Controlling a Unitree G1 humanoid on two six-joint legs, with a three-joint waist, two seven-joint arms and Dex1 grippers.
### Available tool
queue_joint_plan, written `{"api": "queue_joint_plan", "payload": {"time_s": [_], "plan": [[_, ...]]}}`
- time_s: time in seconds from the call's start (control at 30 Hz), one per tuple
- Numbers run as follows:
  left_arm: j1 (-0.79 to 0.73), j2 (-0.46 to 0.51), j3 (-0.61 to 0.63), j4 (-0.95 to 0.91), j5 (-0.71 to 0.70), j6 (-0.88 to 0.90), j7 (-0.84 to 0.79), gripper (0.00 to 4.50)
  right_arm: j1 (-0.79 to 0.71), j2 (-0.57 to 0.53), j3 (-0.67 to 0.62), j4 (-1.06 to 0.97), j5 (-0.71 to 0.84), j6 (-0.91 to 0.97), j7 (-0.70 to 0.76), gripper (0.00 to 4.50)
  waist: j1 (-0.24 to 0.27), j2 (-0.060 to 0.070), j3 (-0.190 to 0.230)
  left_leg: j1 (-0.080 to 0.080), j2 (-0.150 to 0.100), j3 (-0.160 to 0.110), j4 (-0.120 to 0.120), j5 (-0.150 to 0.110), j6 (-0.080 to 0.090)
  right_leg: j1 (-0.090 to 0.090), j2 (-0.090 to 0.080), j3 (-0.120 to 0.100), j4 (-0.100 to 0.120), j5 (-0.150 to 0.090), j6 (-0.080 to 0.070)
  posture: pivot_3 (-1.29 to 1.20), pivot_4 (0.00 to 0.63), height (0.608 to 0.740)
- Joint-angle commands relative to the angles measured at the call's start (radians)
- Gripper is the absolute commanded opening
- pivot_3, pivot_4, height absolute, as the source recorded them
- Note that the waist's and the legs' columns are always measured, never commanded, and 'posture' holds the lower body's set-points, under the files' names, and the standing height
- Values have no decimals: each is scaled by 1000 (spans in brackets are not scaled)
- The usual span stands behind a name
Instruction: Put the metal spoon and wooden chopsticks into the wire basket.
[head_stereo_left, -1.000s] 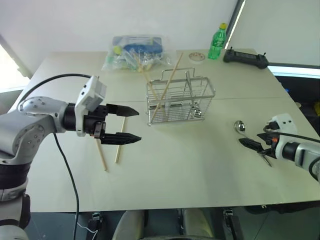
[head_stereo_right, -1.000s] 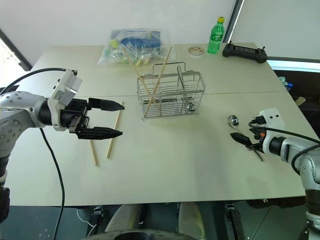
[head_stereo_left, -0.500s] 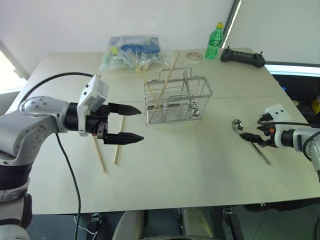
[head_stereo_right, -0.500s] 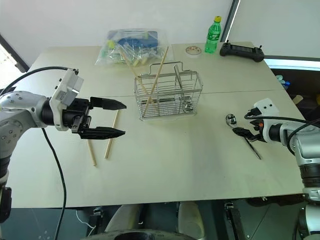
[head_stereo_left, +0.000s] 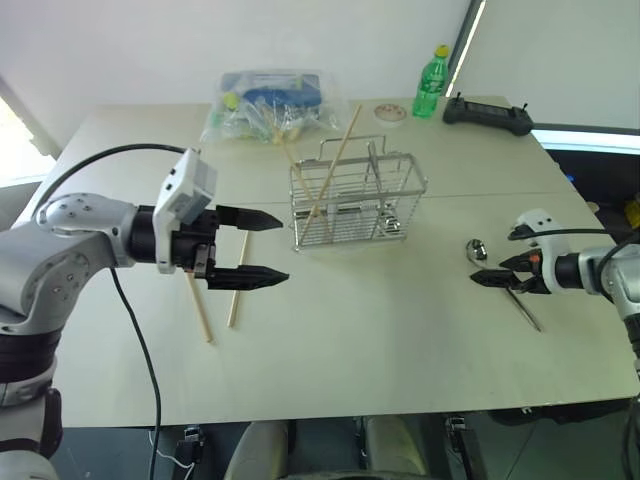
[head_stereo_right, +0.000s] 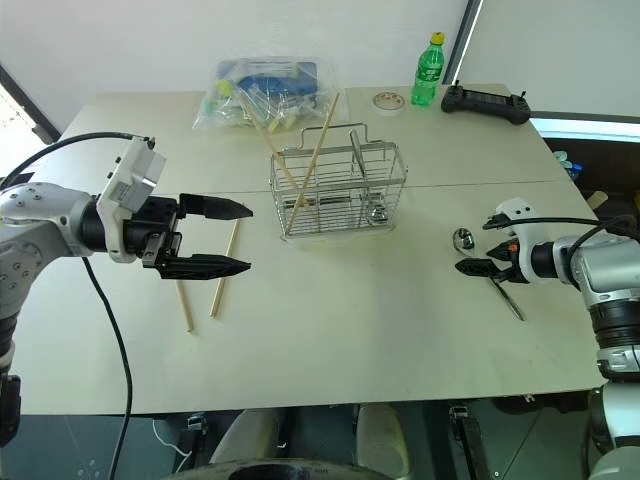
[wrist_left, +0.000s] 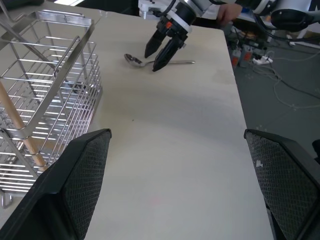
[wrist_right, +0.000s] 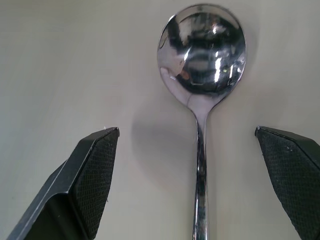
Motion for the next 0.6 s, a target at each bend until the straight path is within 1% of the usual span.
{"api": "queue_joint_plan", "payload": {"time_s": [0.03, 0.07, 0.1, 0.13, 0.2, 0.3, 0.33, 0.5, 0.6], "plan": [[-15, 17, 26, -28, -16, -4, -14, 4500, 18, -12, 10, -19, -12, 5, 21, 3930, 0, 0, 0, 0, 0, 0, 0, 0, 0, 0, 0, 0, 0, 0, 0, 0, 150, 726], [-16, 18, 24, -28, -14, -6, -17, 4500, 21, -11, 7, -21, -13, 2, 22, 3641, 0, 0, 0, 0, 0, 0, 0, 0, 0, 0, 0, 0, 0, 0, 0, 0, 150, 726], [-17, 18, 22, -26, -11, -8, -20, 4500, 22, -9, 6, -22, -15, -1, 23, 3202, -1, 0, 0, 0, 0, 0, 0, 0, 0, 0, 0, 0, 0, 0, 0, 0, 150, 726], [-19, 18, 20, -25, -8, -10, -22, 4500, 22, -8, 5, -22, -17, -1, 23, 2634, -1, 0, 0, 0, 0, 0, 0, 0, 0, 0, 0, 0, 0, 0, 0, 0, 150, 726], [-22, 16, 19, -22, -6, -13, -25, 4500, 21, -5, 2, -19, -21, -4, 24, 1798, -1, 0, 0, 0, 0, 0, 0, 0, 0, 0, 0, 0, 0, 0, 0, 0, 150, 726], [-29, 11, 16, -15, -2, -17, -26, 4500, 21, 0, -5, -12, -27, -15, 19, 378, -1, 0, 0, 1, 0, 0, 0, 0, 0, 0, 0, 0, 1, 0, 0, 0, 150, 726], [-30, 10, 16, -15, -1, -18, -26, 4500, 25, 0, -7, -11, -28, -18, 18, 36, -1, 0, 0, 1, 0, 0, 0, 0, 0, 0, 0, 0, 1, 0, 0, 0, 150, 726], [-33, 2, 12, -12, 4, -29, -25, 4500, 31, 1, -4, 3, -48, -47, 7, 36, -2, 0, 0, 1, 0, 0, 0, 0, 0, 0, 0, 0, 1, 0, 0, 0, 150, 726], [-39, -2, 12, -7, 7, -35, -21, 4500, 35, 3, -24, -11, -48, -76, 2, 36, -2, 0, 0, 1, 0, 0, 1, 0, 0, 1, 0, 0, 1, 0, 0, 0, 150, 726]]}}
